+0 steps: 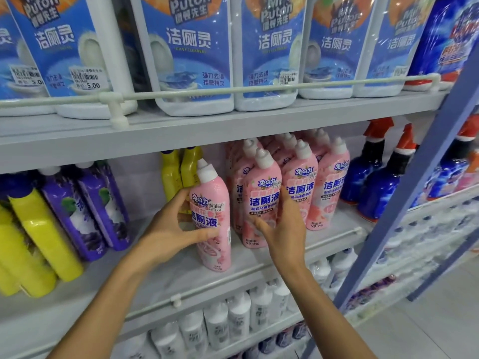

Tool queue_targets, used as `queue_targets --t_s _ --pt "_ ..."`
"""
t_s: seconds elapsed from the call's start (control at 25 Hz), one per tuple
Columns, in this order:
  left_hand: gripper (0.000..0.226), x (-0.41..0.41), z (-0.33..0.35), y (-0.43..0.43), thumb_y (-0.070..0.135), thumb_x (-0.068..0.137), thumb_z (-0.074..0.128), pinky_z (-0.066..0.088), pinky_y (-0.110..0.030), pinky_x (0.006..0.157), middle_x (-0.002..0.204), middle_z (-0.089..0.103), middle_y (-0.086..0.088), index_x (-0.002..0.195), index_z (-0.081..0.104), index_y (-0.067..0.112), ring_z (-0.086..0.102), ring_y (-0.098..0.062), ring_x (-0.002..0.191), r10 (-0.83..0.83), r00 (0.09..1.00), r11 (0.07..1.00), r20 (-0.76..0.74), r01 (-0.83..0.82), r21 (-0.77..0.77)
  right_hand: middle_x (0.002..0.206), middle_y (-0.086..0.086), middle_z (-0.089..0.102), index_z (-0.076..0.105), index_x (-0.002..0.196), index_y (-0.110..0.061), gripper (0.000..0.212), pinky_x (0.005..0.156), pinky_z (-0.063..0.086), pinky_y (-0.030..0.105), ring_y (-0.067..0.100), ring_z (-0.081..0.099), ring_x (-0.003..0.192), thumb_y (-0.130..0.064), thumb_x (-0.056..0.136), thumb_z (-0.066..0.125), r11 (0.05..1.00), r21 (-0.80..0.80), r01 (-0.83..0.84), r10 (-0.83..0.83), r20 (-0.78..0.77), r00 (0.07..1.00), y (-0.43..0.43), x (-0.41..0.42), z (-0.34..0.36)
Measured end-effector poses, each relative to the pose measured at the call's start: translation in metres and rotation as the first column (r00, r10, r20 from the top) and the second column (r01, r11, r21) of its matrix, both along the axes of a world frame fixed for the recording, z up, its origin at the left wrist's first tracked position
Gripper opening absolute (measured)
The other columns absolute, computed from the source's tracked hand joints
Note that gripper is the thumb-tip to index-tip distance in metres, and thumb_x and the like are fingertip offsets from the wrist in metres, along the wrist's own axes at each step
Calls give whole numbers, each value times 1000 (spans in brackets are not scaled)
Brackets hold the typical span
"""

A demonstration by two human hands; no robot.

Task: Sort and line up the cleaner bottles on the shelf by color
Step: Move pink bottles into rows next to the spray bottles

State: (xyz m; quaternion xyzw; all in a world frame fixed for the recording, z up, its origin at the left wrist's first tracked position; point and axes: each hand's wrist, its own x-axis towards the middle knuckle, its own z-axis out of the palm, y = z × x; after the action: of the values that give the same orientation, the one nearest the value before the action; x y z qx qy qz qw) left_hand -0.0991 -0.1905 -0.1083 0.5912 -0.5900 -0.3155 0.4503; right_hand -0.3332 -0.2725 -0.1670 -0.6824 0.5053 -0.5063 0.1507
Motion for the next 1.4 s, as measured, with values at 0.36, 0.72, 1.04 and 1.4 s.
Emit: queue_targets --t_s 0.36,0.72,1.04,1.4 --pt "66 -62 -18 -14 43 62 97 60 -26 78 102 76 20 115 59 34 70 7 89 188 978 973 87 -174 -154 120 -11 70 66 131 -25 48 96 58 39 6 66 112 -17 86 81 989 12 -147 137 296 945 -2 -21 -6" --pt "47 -116 -26 -13 39 77 90 59 -19 66 91 76 16 115 65 30 71 2 76 260 965 937 44 -241 -254 117 -2 76 70 123 -14 29 90 60 33 16 71 113 -16 95 70 904 59 -424 321 562 762 26 -52 7" --pt "30 -131 -32 -20 18 83 86 60 -23 69 88 76 13 104 68 28 72 -5 78 179 983 955 -41 -183 -232 115 -10 76 69 120 -23 30 85 56 23 10 71 108 -9 93 71 911 62 -408 323 509 798 11 -70 5" --pt "28 -135 -36 -19 17 83 85 59 -21 71 91 75 15 102 67 28 71 -5 82 174 982 951 -74 -188 -246 119 -7 74 66 127 -15 37 91 58 29 12 69 115 -9 92 75 914 42 -404 326 519 790 15 -68 3"
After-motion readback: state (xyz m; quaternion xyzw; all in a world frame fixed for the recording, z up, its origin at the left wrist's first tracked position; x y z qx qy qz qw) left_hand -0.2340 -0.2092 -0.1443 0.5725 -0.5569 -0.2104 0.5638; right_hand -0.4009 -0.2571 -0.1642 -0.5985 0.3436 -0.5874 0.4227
